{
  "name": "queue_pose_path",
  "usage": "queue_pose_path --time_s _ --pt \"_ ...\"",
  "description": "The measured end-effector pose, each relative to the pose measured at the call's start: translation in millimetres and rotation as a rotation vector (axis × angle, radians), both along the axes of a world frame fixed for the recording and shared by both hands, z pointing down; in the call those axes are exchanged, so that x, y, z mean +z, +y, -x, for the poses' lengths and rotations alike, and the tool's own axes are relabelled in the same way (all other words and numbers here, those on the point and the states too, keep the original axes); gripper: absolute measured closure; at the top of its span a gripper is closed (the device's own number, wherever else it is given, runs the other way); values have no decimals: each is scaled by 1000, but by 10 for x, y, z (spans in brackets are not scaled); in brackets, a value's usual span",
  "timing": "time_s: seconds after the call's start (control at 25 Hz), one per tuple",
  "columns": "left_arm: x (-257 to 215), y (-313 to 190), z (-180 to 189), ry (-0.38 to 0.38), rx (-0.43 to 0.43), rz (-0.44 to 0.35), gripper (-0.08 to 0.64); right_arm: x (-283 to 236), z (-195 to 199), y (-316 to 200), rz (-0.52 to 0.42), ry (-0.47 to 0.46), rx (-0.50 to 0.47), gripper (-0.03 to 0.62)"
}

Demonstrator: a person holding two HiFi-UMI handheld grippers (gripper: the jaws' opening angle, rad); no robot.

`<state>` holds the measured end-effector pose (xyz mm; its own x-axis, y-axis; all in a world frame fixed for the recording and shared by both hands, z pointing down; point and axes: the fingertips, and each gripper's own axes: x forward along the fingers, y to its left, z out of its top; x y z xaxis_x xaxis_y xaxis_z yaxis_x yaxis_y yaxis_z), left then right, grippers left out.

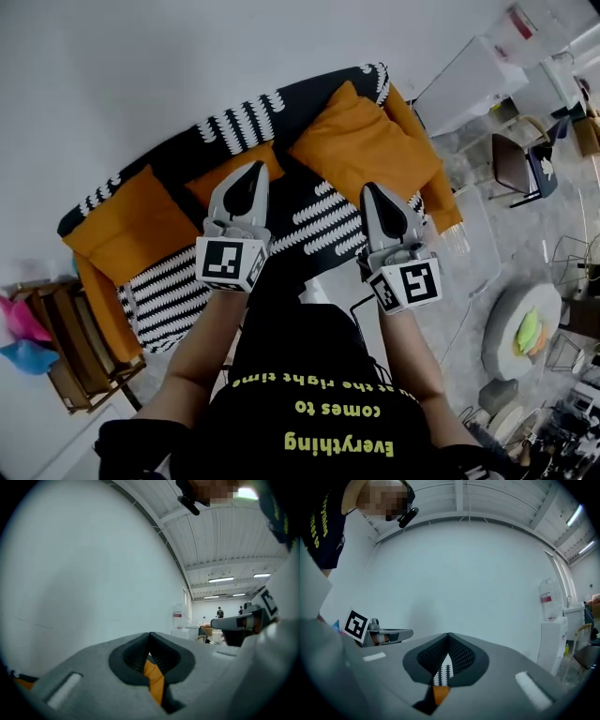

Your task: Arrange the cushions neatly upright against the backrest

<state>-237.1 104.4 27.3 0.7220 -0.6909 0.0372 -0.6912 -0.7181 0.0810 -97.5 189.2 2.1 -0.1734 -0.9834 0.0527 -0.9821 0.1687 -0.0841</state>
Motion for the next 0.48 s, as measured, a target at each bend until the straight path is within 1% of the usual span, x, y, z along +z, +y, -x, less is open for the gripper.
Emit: queue_pose_path --time_s 0.12,0.28,0.4,0.48 --pt "12 -260 -303 -4 30 3 558 22 -283 -196 7 2 33 581" --pt "73 -484 -758 -1 70 9 558 150 -693 -353 35 -23 82 581" --pt "209 -674 -1045 -9 72 17 558 319 -1003 -495 55 -51 105 581" --pt "368 -801 -1219 -9 62 39 558 484 -1204 -584 74 -70 107 581"
